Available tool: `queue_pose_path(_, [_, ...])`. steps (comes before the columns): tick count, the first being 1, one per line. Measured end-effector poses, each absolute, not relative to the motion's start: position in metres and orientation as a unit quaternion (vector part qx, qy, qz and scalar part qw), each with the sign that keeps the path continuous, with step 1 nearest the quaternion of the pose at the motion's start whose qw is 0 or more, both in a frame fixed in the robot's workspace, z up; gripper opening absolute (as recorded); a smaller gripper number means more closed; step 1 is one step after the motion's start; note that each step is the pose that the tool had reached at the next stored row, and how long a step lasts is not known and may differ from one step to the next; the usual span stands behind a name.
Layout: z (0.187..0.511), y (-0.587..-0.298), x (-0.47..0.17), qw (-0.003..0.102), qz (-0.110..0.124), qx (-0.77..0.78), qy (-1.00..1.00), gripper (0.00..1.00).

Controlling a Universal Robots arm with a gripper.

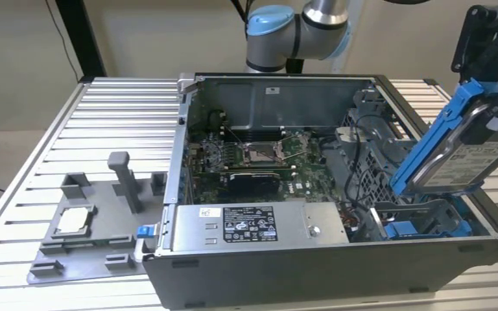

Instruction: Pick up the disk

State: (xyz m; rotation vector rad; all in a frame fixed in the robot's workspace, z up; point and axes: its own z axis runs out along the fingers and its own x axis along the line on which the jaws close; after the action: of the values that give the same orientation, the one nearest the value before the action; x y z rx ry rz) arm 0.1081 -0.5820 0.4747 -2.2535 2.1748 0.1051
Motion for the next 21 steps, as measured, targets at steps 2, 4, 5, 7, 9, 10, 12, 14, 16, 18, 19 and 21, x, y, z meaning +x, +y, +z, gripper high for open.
queue_pose_path(2, [0.472,-0.582,0.108,0.004,0.034,-0.719,0.694,0.00])
queue_pose_path(4, [0.469,-0.583,0.109,0.004,0.034,-0.719,0.694,0.00])
queue_pose_path(5, [0.467,-0.583,0.109,0.004,0.034,-0.720,0.694,0.00])
queue_pose_path(7, [0.467,-0.584,0.109,0.004,0.034,-0.720,0.694,0.00])
queue_pose_path(9, [0.466,-0.586,0.109,0.005,0.034,-0.720,0.693,0.00])
queue_pose_path(10, [0.466,-0.587,0.109,0.005,0.035,-0.720,0.693,0.00])
queue_pose_path(12, [0.465,-0.588,0.109,0.006,0.035,-0.720,0.693,0.00])
queue_pose_path(14, [0.465,-0.591,0.109,0.007,0.036,-0.720,0.693,0.00])
queue_pose_path(16, [0.464,-0.592,0.109,0.007,0.036,-0.720,0.693,0.00])
queue_pose_path(18, [0.463,-0.593,0.108,0.007,0.036,-0.720,0.693,0.00])
queue_pose_path(19, [0.463,-0.593,0.108,0.007,0.036,-0.720,0.693,0.00])
queue_pose_path(21, [0.462,-0.593,0.107,0.007,0.037,-0.720,0.693,0.00])
